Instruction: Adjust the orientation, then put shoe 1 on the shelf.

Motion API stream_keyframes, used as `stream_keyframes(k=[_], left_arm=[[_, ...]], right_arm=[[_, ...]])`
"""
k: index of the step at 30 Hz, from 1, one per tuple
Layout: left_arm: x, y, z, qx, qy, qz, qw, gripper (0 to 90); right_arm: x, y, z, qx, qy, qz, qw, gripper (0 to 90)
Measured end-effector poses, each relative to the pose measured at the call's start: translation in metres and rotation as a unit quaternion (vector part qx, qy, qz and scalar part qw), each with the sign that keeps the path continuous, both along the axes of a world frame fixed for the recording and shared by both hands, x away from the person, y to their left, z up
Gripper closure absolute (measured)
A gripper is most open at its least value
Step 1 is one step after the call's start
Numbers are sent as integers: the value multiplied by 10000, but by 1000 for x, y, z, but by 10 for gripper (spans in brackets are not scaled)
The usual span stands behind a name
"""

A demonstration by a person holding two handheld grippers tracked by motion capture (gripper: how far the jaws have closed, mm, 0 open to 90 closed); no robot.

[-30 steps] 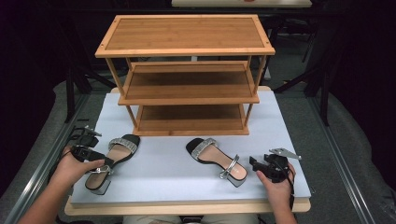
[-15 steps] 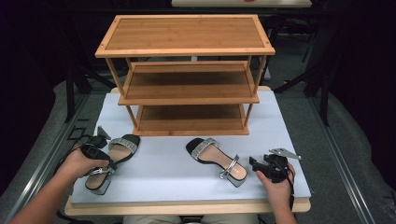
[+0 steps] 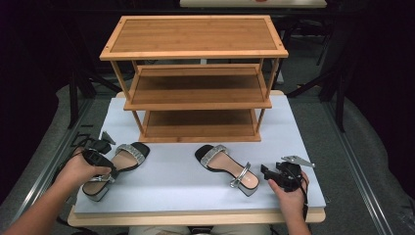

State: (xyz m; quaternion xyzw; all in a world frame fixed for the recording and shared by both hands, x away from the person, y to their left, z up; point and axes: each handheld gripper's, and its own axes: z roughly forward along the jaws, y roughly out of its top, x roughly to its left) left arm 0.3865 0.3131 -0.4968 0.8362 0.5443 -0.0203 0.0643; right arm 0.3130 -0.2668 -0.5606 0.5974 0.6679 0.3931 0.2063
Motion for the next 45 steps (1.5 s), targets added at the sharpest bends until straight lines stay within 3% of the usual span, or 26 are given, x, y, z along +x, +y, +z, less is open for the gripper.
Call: stream_keyframes(k=[6,12,20,27,33,41,44,45], left_arm=[[-4,-3,20,-120,-119,-101,9998,452],[-7,-19,34,-193,-213,-277,9992,454],[4,-54,35,-313,-335,-576,9973,456],[23,-83,29,-402,-433,-558,9967,456],[40,-107,22,-478,-537,-383,9967,456],[61,-120,15,-620,-754,-37,9952,457],[64,-127,10,-709,-832,203,9938,457],[67,-128,8,-685,-816,35,9943,456]], right_arm=[[0,0,1,12,-8,0,10000,335],[0,1,0,11,-64,-58,10000,335],[1,2,1,14,-33,15,10000,335],[1,0,0,71,-80,-4,9999,335],[2,-1,0,111,-128,6,9999,335],[2,0,1,75,-38,52,10000,336],[2,0,1,68,-62,29,10000,336],[3,0,0,105,-125,30,9999,336]])
